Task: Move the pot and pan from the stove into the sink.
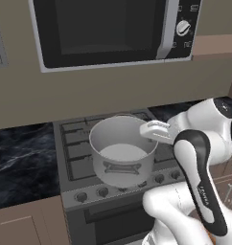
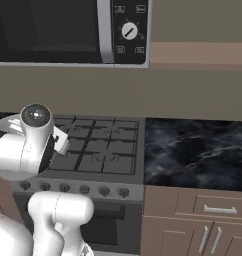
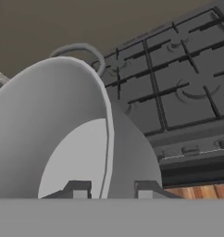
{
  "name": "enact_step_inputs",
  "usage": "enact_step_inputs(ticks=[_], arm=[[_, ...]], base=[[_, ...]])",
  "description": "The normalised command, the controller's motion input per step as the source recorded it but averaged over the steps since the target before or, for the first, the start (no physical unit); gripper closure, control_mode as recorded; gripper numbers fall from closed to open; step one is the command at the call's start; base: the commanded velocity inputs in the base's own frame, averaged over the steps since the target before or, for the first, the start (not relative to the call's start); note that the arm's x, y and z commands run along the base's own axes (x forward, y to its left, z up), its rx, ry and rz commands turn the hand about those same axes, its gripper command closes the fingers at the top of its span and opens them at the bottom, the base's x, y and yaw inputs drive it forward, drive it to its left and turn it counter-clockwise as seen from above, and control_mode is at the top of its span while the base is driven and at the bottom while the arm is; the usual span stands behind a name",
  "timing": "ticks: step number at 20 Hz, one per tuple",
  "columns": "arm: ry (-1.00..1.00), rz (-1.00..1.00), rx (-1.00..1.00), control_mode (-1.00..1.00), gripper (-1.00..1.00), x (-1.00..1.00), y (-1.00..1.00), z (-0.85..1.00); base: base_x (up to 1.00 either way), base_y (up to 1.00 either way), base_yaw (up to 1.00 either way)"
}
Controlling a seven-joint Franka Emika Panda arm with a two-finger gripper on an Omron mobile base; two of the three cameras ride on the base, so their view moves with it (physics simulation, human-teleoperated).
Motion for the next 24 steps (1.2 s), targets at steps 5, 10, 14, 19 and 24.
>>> enact_step_inputs(ticks=[5, 10, 14, 19, 24], arm=[[-0.25, 0.02, 0.0, -1.0, 1.0, -0.51, -0.14, 0.03], [0.0, 0.0, 0.0, -1.0, 1.0, 0.0, 0.0, 0.0], [0.0, 0.0, 0.0, -1.0, 1.0, -0.05, 0.0, 0.0], [0.0, 0.0, 0.0, 1.0, 1.0, -0.1, -0.01, -0.02], [0.0, 0.0, 0.0, 1.0, 1.0, 0.0, 0.0, 0.0]], base=[[0.0, 0.0, 0.0], [0.0, 0.0, 0.0], [0.0, 0.0, 0.0], [-0.62, -0.13, 0.0], [-0.79, -0.21, 0.0]])
